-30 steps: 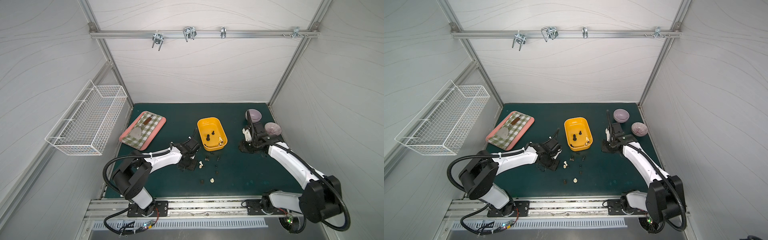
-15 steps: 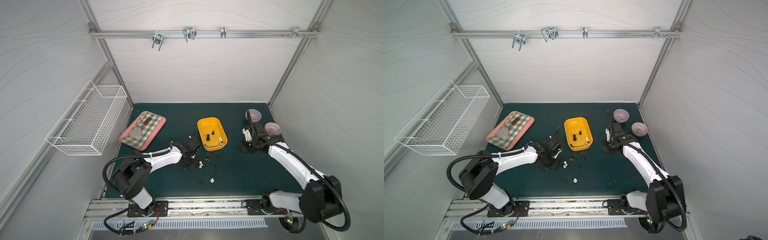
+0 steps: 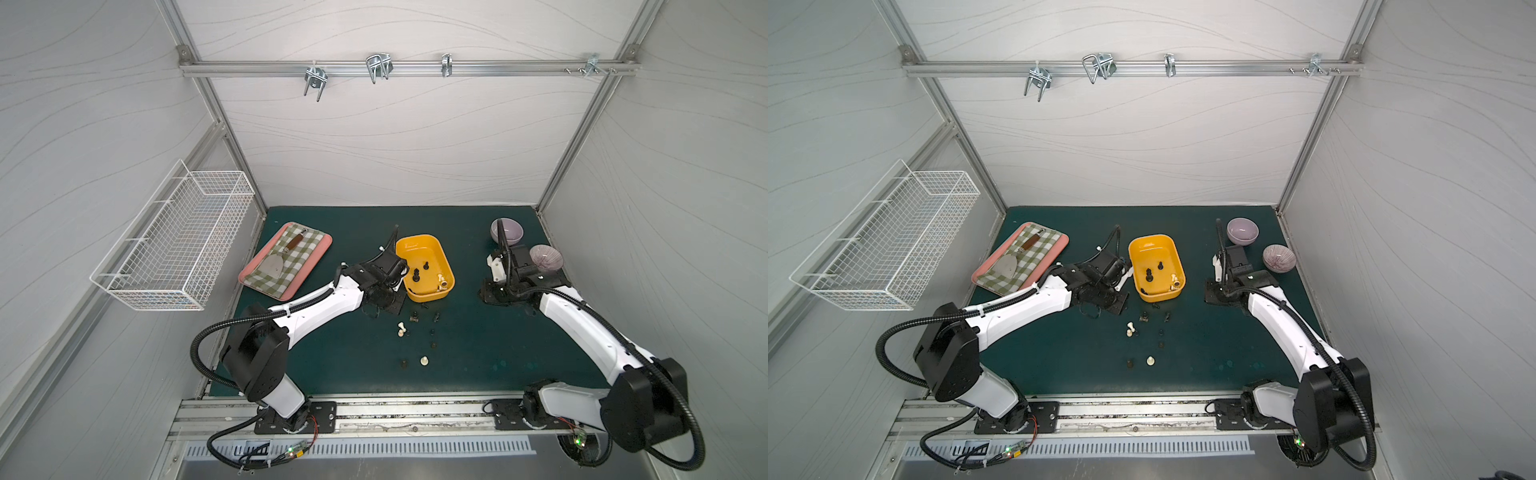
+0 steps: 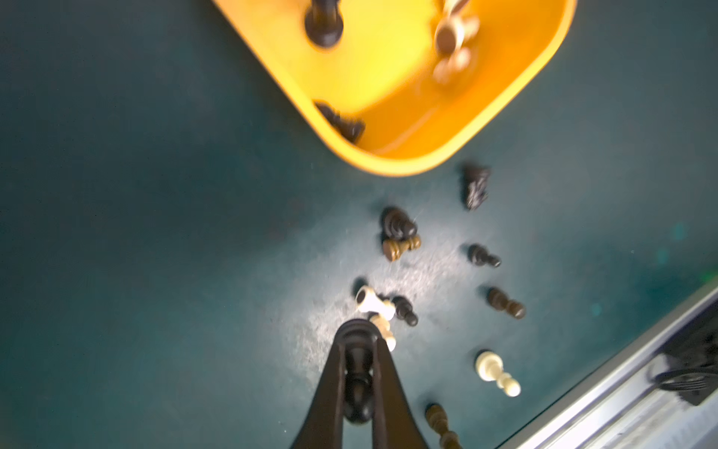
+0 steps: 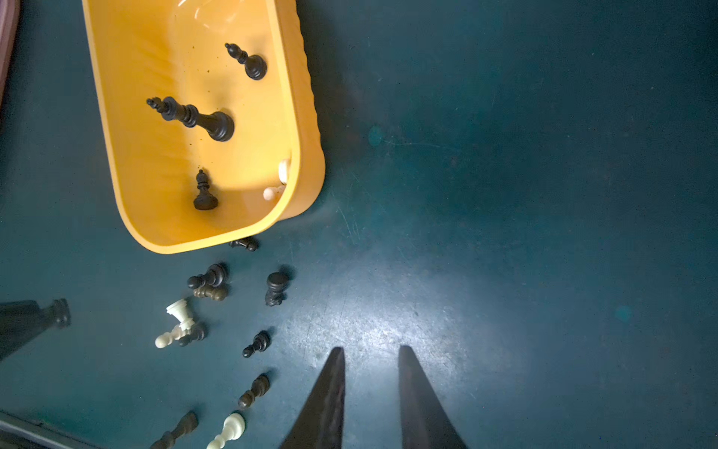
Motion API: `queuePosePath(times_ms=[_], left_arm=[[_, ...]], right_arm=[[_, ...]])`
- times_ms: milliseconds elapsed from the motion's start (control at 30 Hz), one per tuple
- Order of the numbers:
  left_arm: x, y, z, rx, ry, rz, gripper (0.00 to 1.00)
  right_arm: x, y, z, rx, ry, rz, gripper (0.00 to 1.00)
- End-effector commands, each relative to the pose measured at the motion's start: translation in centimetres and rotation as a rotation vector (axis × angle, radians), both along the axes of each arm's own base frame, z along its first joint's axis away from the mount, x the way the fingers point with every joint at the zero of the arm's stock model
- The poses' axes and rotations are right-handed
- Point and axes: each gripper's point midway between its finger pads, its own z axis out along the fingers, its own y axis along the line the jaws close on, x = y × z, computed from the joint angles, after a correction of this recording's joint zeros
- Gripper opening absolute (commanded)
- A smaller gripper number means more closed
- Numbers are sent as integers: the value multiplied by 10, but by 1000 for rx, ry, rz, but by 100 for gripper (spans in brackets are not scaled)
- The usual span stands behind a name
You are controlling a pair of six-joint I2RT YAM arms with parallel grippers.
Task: Put the chess pieces into the storage box
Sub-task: Pick up the chess piece at the center of the board, then place the chess piece in the storage box.
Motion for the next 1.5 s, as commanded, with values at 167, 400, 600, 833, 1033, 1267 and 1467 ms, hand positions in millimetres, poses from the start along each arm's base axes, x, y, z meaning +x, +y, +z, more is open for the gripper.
queuePosePath(times_ms=[167,400,600,833,1033,1267,1467], left_arm=[[62,-21,34,-48,-96,-21,10],[101,-35,33,-39,-114,-29,10],[131,-43,28,-38,-126,-4,10],[153,-53,15,-16,-125,-15,10],[169,-58,7,-15,-132,4,11],[181,-64,-6,-11,-115,-4,11],[185,-67,-17,-4,-107,-4,12]], right_arm=[[-12,-3,5,18,0,-10,26],[-16,-5,9,27,-8,-18,26],[-20,-7,10,26,-12,-22,26],[-24,-7,10,30,-12,-22,26],[-26,-8,11,33,-12,-24,26],[-27,-9,10,32,-11,-28,26],[-28,-8,9,34,-7,-29,26]])
